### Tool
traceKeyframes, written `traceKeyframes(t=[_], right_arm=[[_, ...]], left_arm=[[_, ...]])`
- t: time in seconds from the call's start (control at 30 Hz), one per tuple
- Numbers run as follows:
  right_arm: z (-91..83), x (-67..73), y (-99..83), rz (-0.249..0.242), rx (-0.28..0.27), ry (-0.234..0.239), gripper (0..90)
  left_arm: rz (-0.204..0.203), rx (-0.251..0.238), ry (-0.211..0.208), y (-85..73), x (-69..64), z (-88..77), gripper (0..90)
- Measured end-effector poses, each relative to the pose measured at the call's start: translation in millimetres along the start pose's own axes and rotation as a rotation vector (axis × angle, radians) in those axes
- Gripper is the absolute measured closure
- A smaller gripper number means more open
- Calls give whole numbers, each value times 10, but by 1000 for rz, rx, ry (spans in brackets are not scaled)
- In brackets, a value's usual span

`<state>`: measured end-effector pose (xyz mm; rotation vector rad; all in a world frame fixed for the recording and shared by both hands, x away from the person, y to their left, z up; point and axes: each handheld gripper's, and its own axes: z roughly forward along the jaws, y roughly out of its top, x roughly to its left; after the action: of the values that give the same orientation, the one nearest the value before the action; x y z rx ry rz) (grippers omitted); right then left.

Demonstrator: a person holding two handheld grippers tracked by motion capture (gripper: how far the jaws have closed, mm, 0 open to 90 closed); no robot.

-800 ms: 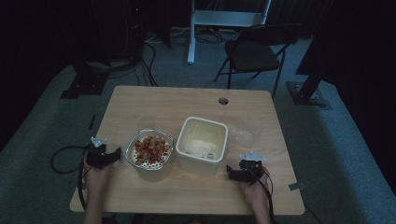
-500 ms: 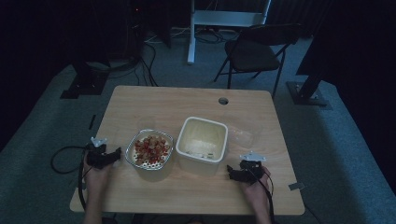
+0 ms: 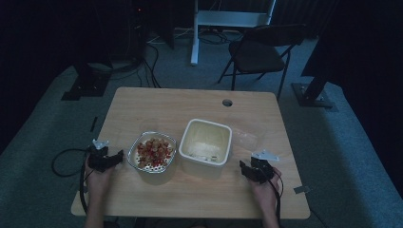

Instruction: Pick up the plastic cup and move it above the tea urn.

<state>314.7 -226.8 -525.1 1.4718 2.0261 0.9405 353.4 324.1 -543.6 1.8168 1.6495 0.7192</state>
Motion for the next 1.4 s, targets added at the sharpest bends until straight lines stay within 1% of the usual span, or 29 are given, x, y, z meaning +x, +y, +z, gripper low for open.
traceKeyframes(t=[0.07, 0.1, 0.13, 0.17, 0.3, 0.37, 0.4, 0.47, 0.5, 0.53, 0.57, 0.63, 0.7, 0.77, 0.8, 0.83, 0.87, 0.97, 1.0, 1.03, 1.07, 1.17, 1.27, 1.33, 1.4], right_arm=[[-24, -44, 51, 10, -9, -9, 464], [-24, -44, 51, 10, -9, -9, 464], [-44, -75, 90, 19, -21, -18, 464], [-78, -132, 153, 35, -43, -29, 463], [-134, -236, 291, 60, -77, -65, 455], [-142, -257, 318, 65, -81, -72, 455], [-148, -326, 402, 79, -91, -88, 456], [-130, -387, 470, 85, -85, -101, 464], [-130, -387, 470, 85, -85, -101, 464], [-93, -450, 550, 104, -72, -108, 502], [-69, -483, 586, 106, -65, -108, 512], [-12, -541, 649, 105, -46, -134, 530], [52, -606, 690, 120, -27, -146, 544], [122, -662, 712, 129, 2, -154, 553], [122, -662, 712, 129, 2, -154, 553], [189, -708, 716, 144, 31, -162, 553], [221, -730, 711, 152, 46, -170, 554], [251, -751, 704, 162, 57, -166, 570], [277, -770, 696, 165, 66, -159, 597], [324, -809, 680, 172, 77, -146, 672], [330, -823, 680, 181, 79, -144, 718], [317, -860, 681, 203, 90, -155, 782], [282, -893, 663, 202, 93, -167, 805], [249, -925, 639, 212, 87, -172, 832], [208, -972, 611, 226, 73, -161, 853]], left_arm=[[0, 0, 0, 0, 0, 0, 305], [0, 0, 0, 0, 0, 0, 305], [0, 0, 0, 0, 0, 0, 305], [0, 0, 0, 0, 0, 0, 305], [0, 0, 0, 0, 0, 0, 305], [0, 0, 0, 0, 0, 0, 305], [0, 0, 0, 0, 0, 0, 305], [0, 0, 0, 0, 0, 0, 305], [0, 0, 0, 0, 0, 0, 305], [0, 0, 0, 1, 0, 1, 305], [0, 0, 0, 1, 0, 1, 305], [1, 0, -1, 1, 0, 1, 305], [1, 0, -1, 1, 0, 1, 305], [0, 0, -1, 1, 0, 2, 305], [0, 0, -1, 1, 0, 2, 305], [0, -2, -1, 0, 0, 3, 305], [0, -2, -1, 0, 0, 3, 305], [0, -2, -1, 0, 0, 3, 305], [0, -2, -1, 1, -1, 3, 305], [0, -2, -1, 1, -1, 3, 305], [0, -2, -1, 0, -1, 3, 305], [0, -2, -1, 1, -1, 3, 305], [1, -2, -1, 1, -1, 3, 305], [1, -2, -1, 1, -1, 3, 305], [0, -2, -1, 1, -1, 3, 305]])
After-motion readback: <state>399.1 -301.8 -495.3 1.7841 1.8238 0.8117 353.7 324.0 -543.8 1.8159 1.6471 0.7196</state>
